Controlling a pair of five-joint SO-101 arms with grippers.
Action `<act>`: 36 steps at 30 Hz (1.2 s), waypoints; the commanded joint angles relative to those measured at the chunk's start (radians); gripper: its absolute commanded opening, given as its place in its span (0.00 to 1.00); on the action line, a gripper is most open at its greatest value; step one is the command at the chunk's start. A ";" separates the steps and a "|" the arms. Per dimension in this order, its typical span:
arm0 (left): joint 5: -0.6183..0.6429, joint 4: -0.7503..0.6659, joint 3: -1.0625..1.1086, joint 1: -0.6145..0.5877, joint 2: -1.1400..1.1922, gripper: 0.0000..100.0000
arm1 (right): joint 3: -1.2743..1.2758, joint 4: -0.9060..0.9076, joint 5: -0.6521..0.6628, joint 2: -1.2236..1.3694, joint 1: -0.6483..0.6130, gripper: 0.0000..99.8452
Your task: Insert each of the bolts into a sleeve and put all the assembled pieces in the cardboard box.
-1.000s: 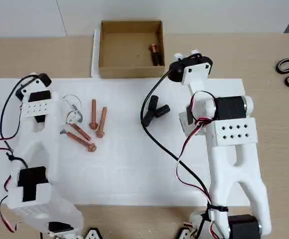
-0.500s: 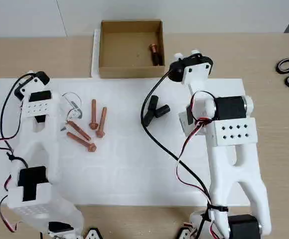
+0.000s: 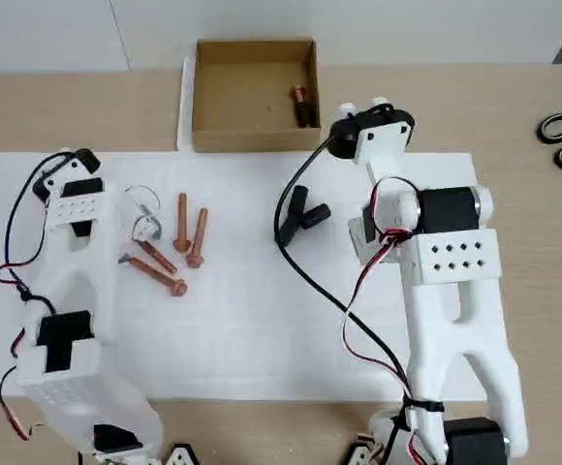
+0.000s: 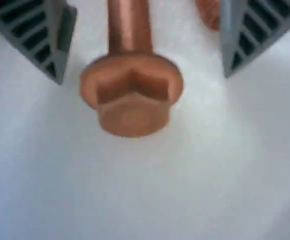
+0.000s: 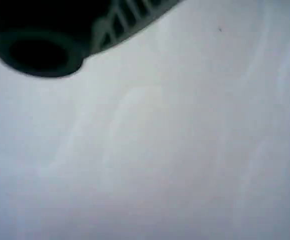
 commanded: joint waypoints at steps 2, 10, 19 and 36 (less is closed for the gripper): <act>0.014 -0.009 -0.041 0.002 0.000 0.20 | -0.005 -0.015 -0.009 -0.031 0.007 0.00; 0.011 -0.015 -0.041 0.002 0.000 0.03 | -0.005 -0.015 -0.009 -0.031 0.007 0.00; 0.011 -0.015 -0.050 0.002 -0.003 0.00 | -0.005 -0.015 -0.009 -0.031 0.007 0.00; -0.064 0.256 -0.383 0.118 -0.009 0.00 | -0.009 -0.015 -0.009 -0.033 0.007 0.00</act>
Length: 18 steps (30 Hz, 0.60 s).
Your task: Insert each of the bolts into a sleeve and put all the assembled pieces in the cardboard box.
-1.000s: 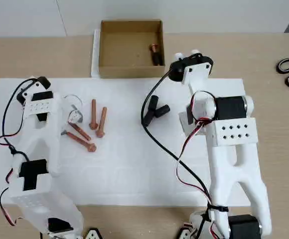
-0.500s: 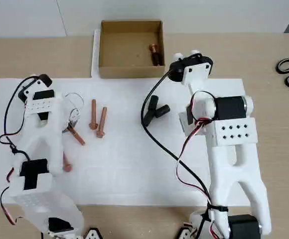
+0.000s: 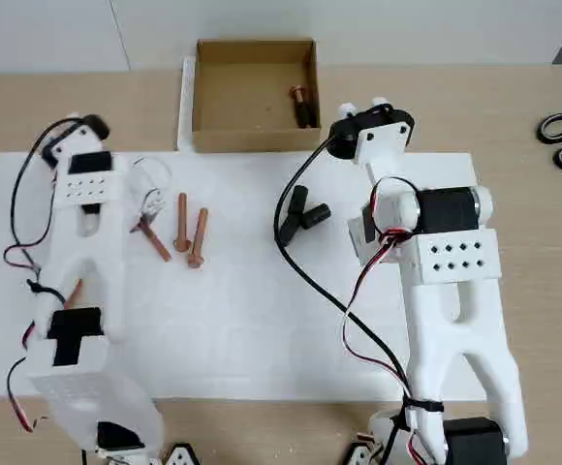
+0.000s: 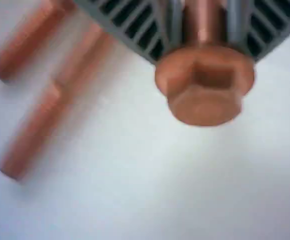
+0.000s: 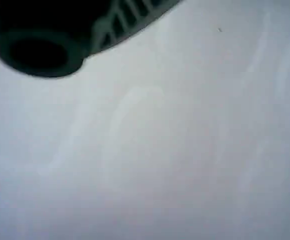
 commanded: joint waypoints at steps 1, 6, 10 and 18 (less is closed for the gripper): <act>-0.068 0.158 -0.186 0.044 -0.015 0.00 | -0.009 -0.015 -0.009 -0.033 0.007 0.00; -0.137 0.396 -0.464 0.063 -0.015 0.00 | -0.009 -0.015 -0.009 -0.033 0.007 0.00; -0.160 0.425 -0.555 0.060 -0.034 0.00 | -0.009 -0.015 -0.009 -0.033 0.007 0.00; -0.160 0.422 -0.555 0.092 -0.304 0.00 | -0.009 -0.015 -0.008 -0.033 0.007 0.00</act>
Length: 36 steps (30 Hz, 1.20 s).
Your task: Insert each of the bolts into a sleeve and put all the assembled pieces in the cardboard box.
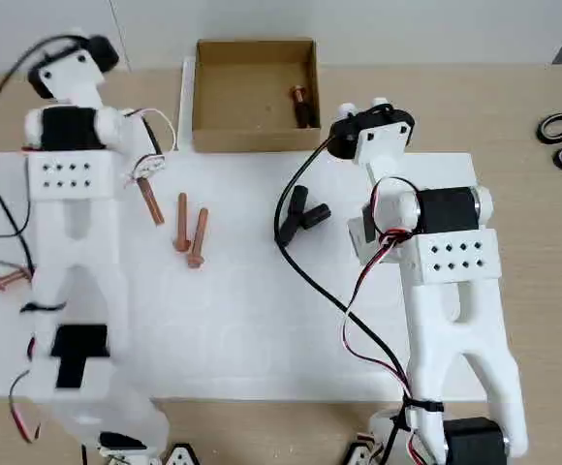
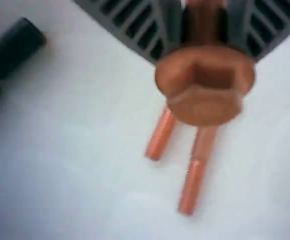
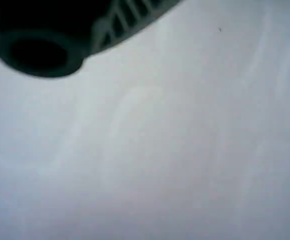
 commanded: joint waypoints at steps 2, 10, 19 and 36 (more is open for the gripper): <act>-0.008 0.015 -0.056 0.046 -0.259 0.00 | -0.011 -0.015 -0.008 -0.035 0.005 0.00; -0.009 0.017 0.025 0.207 -0.606 0.00 | -0.055 -0.015 -0.009 -0.044 0.005 0.00; -0.006 -0.132 0.372 0.258 -0.746 0.00 | -0.072 -0.015 -0.006 -0.326 -0.033 0.00; -0.005 -0.287 0.568 0.265 -0.789 0.00 | 0.183 -0.127 -0.023 -0.464 -0.074 0.00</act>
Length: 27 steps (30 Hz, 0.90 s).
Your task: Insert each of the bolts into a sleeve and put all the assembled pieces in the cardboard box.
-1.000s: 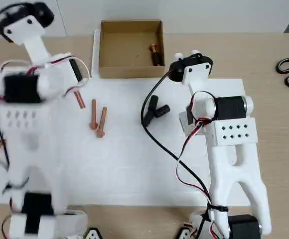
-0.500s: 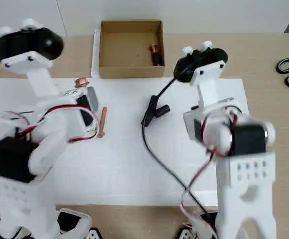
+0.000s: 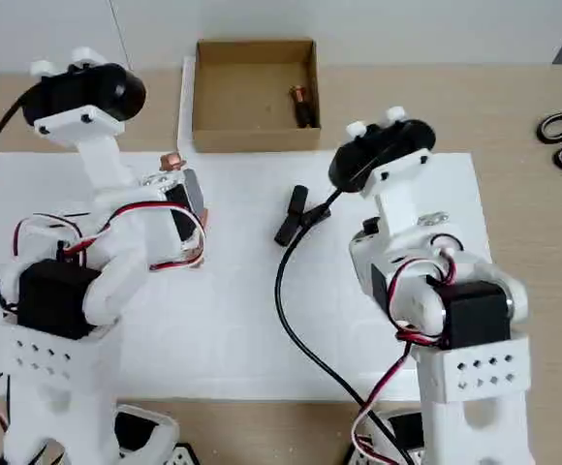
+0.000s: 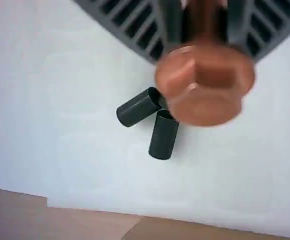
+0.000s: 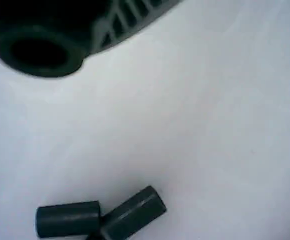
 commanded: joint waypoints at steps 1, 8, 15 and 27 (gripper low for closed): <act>-0.003 -0.040 0.001 0.006 -0.021 0.00 | -0.003 -0.025 -0.046 -0.028 -0.016 0.00; -0.002 -0.186 0.136 0.008 -0.028 0.00 | 0.101 -0.054 -0.164 -0.117 -0.044 0.00; -0.002 -0.394 0.269 0.054 -0.028 0.00 | 0.341 -0.321 -0.078 -0.128 -0.047 0.00; -0.002 -0.646 0.440 0.120 -0.029 0.00 | 0.496 -0.492 -0.058 -0.128 -0.090 0.00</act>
